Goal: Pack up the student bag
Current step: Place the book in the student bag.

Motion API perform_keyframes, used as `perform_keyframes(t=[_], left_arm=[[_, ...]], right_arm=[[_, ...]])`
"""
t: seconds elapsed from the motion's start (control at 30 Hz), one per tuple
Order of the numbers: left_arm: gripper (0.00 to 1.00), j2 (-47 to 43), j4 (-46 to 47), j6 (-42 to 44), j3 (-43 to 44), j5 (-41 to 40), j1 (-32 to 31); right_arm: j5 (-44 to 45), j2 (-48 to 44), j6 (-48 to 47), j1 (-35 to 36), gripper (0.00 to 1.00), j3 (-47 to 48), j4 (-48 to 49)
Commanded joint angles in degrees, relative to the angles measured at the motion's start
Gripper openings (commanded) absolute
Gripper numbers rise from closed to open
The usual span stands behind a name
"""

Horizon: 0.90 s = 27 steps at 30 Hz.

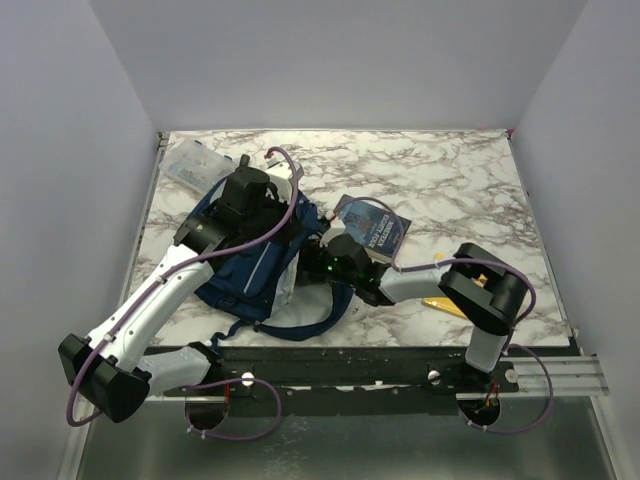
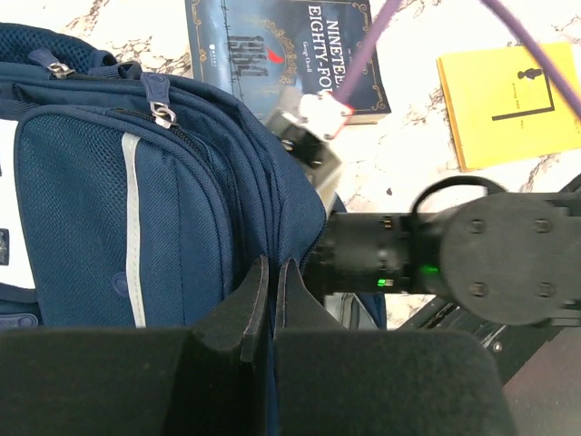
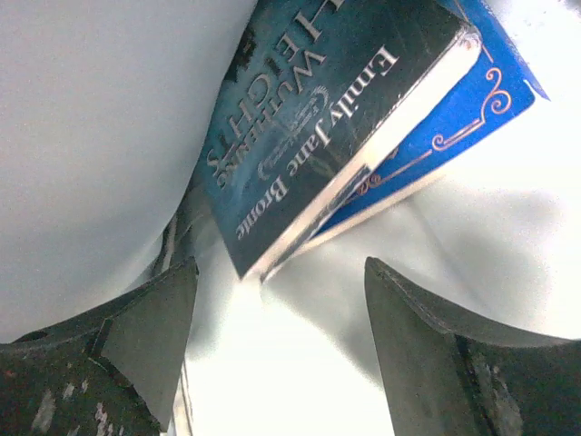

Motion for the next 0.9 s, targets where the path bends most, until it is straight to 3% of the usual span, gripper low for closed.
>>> perform_keyframes(t=[0.0, 0.07, 0.27, 0.4, 0.5, 0.63, 0.8, 0.83, 0.87], left_arm=[[0.0, 0.3, 4.59, 0.24, 0.82, 0.75, -0.04], [0.0, 0.77, 4.62, 0.32, 0.73, 0.35, -0.05], [0.0, 1.97, 4.17, 0.58, 0.81, -0.28, -0.03], [0.0, 3.32, 3.41, -0.27, 1.13, -0.07, -0.34], [0.0, 3.5, 3.45, -3.67, -1.32, 0.91, -1.94], [0.0, 2.08, 3.98, -9.27, -8.77, 2.0, -2.47], [0.0, -1.27, 4.06, -13.77, -18.01, 4.03, -2.6], [0.03, -1.96, 4.19, -14.99, -19.29, 4.48, -2.6], [0.13, -2.6, 4.24, -15.85, -19.91, 4.83, -2.72]], right_arm=[[-1.39, -8.3, -3.47, -0.72, 0.81, -3.96, -5.99], [0.7, -11.57, -5.16, -0.83, 0.88, -4.77, -9.86], [5.02, -26.54, -9.97, -4.2, 0.89, -10.26, -21.13], [5.57, -36.42, -12.7, -12.2, 0.91, -15.98, -25.39], [0.33, -39.66, -14.26, -21.12, 0.93, -16.38, -29.36], [-6.64, -38.71, -14.46, -31.87, 0.97, -15.14, -31.54], [-12.0, -30.79, -12.42, -41.19, 0.99, -12.82, -25.22], [-12.31, -27.88, -12.5, -42.53, 0.99, -11.88, -24.21], [-12.7, -25.42, -12.39, -43.91, 0.99, -10.3, -23.86]])
